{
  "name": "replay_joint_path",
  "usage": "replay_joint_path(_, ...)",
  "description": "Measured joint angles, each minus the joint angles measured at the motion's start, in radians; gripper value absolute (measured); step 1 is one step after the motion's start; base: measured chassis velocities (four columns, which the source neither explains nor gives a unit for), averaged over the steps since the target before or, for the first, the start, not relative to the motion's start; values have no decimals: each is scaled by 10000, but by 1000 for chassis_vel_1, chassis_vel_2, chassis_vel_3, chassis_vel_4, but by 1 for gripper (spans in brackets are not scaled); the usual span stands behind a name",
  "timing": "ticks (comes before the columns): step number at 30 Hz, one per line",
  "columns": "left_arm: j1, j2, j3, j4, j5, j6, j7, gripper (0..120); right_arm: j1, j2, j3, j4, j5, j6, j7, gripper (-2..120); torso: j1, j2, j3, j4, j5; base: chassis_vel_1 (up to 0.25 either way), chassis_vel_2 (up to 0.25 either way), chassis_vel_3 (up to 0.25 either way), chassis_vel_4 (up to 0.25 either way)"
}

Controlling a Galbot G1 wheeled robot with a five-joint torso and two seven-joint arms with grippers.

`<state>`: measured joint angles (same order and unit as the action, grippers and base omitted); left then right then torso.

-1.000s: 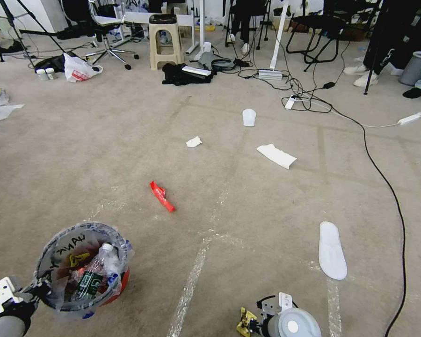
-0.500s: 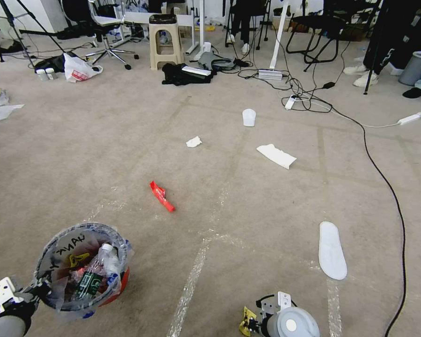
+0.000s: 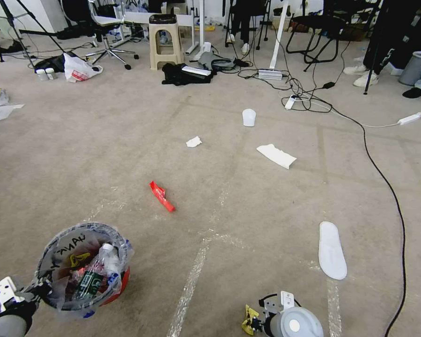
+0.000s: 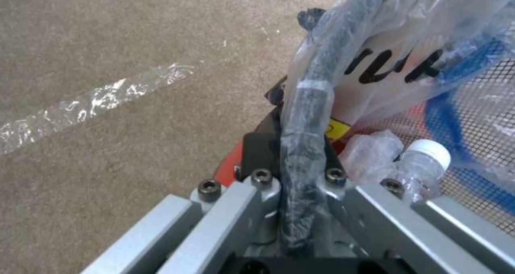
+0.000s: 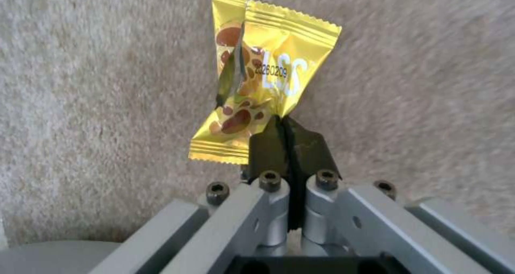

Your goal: Pick up the trash bin and place the garbage on the floor into it.

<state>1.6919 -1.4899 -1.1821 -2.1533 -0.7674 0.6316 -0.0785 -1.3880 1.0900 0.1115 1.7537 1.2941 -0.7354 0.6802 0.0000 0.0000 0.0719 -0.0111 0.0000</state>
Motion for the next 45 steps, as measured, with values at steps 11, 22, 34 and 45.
replay_joint_path(11, 30, -21, -2, -123, -13, 10, -1, 0, -73, -441, 273, 410, -3, -1, -18, 0, 0, -2, 0, -1, 1, 0, 0, 0, 0)
replay_joint_path(22, 46, -57, -9, -164, 2, 26, -12, 0, 465, -928, 322, 526, 194, -1, -55, 0, 0, -2, 0, -1, 0, 0, 0, 0, 0)
replay_joint_path(34, 47, -70, -15, -171, 2, 34, -21, 0, 962, -1272, 396, 703, 372, -2, -130, 0, 0, -2, 0, 0, 0, 0, 0, 0, 0)
replay_joint_path(45, 120, -70, -38, -243, 1, 55, -31, 0, 2594, -1536, 627, 1204, -1852, 3195, -3180, 0, 0, -1, 1, 0, -1, 0, 0, 0, 0)
